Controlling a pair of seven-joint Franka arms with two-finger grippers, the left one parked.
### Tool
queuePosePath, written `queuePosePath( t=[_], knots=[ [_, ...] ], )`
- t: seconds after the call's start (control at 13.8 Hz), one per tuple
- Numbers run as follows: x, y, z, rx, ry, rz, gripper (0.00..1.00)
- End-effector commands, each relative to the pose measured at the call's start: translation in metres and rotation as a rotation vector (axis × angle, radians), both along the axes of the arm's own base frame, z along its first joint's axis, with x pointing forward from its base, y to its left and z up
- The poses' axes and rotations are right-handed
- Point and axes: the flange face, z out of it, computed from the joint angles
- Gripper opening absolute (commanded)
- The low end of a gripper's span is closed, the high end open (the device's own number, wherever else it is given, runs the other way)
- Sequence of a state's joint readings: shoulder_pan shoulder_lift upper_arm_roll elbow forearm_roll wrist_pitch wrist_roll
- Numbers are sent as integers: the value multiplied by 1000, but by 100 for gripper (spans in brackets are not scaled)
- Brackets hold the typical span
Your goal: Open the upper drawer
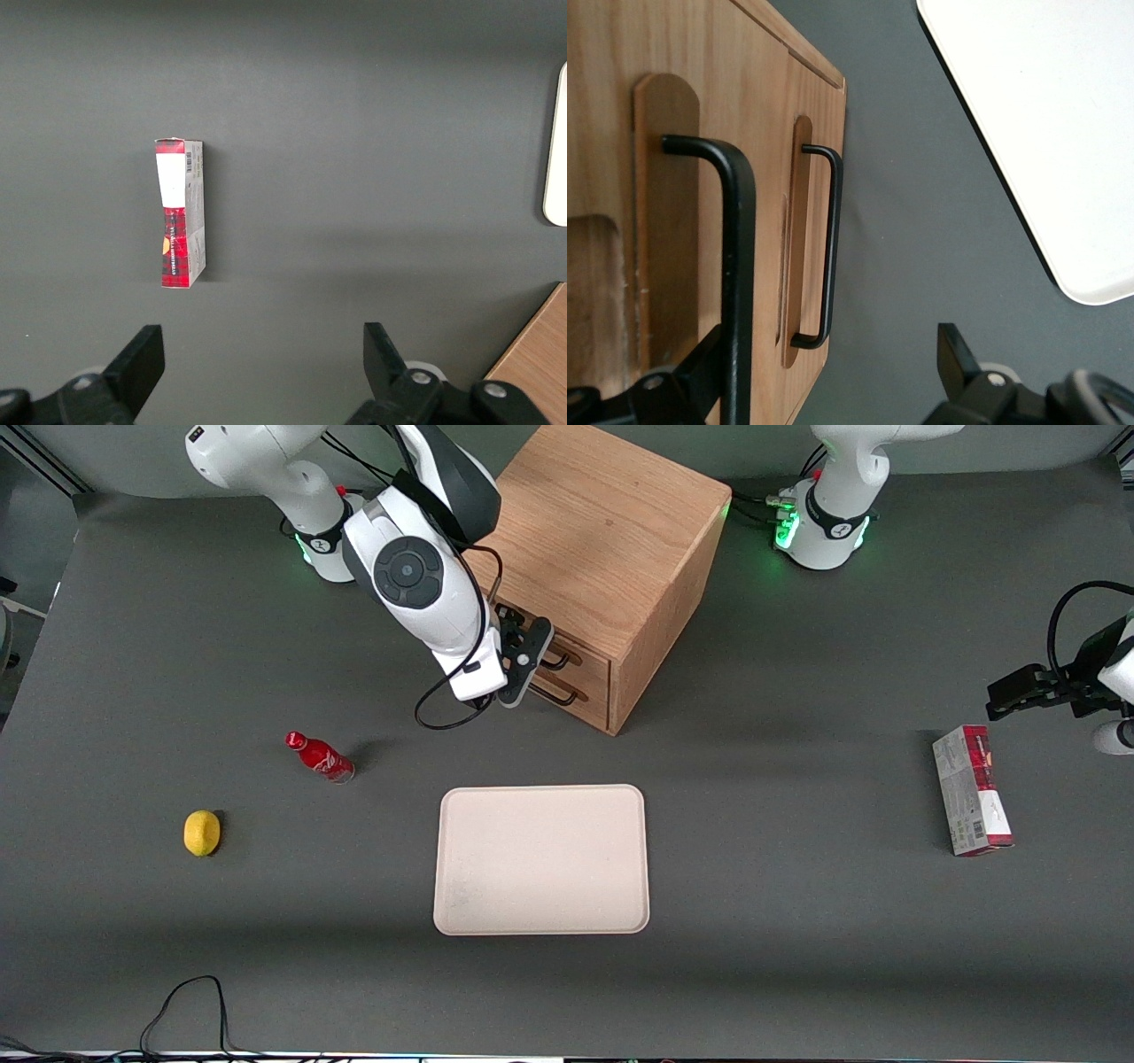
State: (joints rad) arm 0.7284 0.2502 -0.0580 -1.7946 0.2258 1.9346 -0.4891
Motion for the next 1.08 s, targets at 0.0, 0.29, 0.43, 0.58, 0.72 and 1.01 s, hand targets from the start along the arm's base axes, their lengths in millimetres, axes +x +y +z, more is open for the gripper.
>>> queuePosePath(
  t=[0.0,0.29,0.43,0.58,0.72,1.01],
  knots=[
    [6,0,-7,25,1,2,100],
    [10,1,-9,26,-4,-8,100],
    [20,-9,-10,27,-7,-28,100],
    [25,-11,-7,31,-13,-29,100],
    [36,-20,-8,30,-13,-48,100],
    [47,-30,-2,35,-22,-64,100]
  ],
)
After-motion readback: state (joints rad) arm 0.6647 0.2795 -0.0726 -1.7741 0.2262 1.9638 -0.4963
